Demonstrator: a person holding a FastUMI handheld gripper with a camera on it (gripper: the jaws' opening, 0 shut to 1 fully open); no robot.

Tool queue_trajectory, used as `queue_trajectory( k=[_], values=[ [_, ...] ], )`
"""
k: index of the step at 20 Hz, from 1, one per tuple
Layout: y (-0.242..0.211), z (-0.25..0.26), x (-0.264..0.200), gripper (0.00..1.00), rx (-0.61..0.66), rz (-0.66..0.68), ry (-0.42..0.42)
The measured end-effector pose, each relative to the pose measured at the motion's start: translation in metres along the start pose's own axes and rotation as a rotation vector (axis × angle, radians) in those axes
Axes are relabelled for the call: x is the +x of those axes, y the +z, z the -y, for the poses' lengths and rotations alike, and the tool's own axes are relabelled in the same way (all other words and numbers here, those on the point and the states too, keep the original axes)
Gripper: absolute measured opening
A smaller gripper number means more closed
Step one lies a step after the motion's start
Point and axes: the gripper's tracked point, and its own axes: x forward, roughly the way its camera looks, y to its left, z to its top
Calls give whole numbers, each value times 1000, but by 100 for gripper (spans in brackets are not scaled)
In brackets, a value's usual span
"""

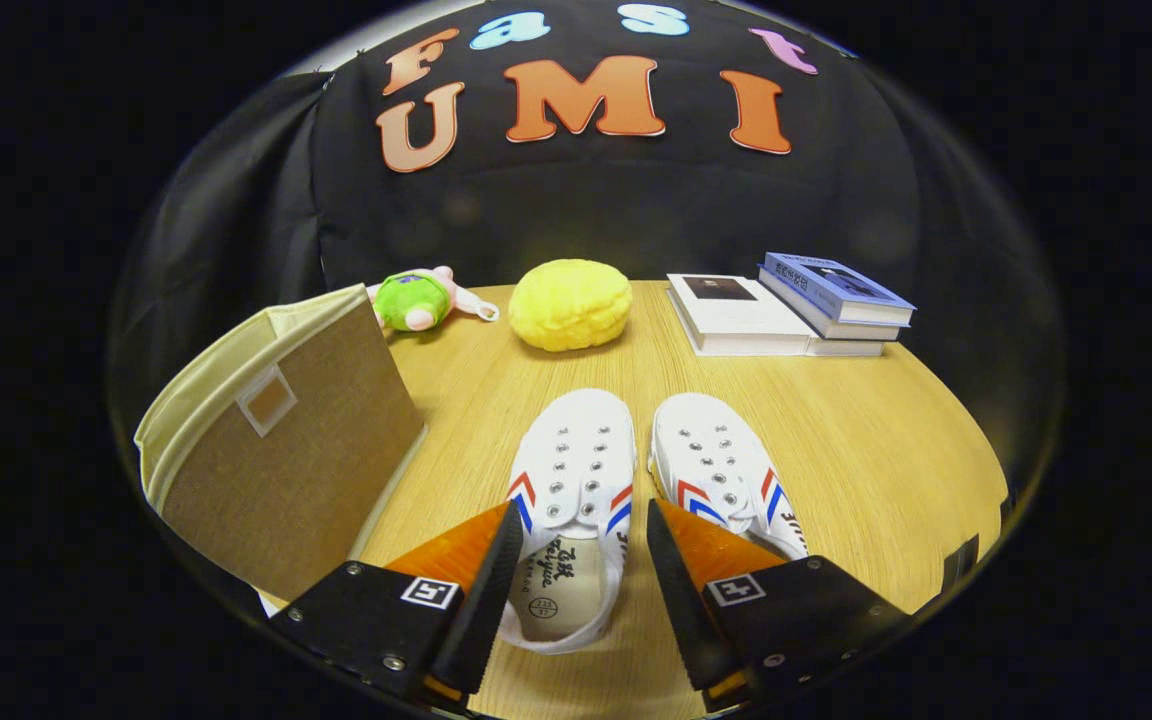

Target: Open the storage box then place both shoes into the box .Put the left shoe in first, then the right shoe, with the right side of both shoes facing outward in a uniform manner.

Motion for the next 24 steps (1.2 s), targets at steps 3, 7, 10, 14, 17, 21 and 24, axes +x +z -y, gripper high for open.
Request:
queue_trajectory(
  k=[3, 7, 10, 14, 17, 21, 24],
  values=[
    [-11, 5, 8, 66, 32, -38, -8],
    [-25, 10, 22, 57, 53, -98, -25],
    [-26, 6, 23, 52, 60, -124, 7],
    [-23, -2, 24, 51, 78, -99, 49],
    [-22, 3, 25, 8, 96, -78, 14],
    [-11, 3, 29, 1, 280, -49, 64],
    [9, 7, 25, 0, 313, 33, 48]
  ],
)
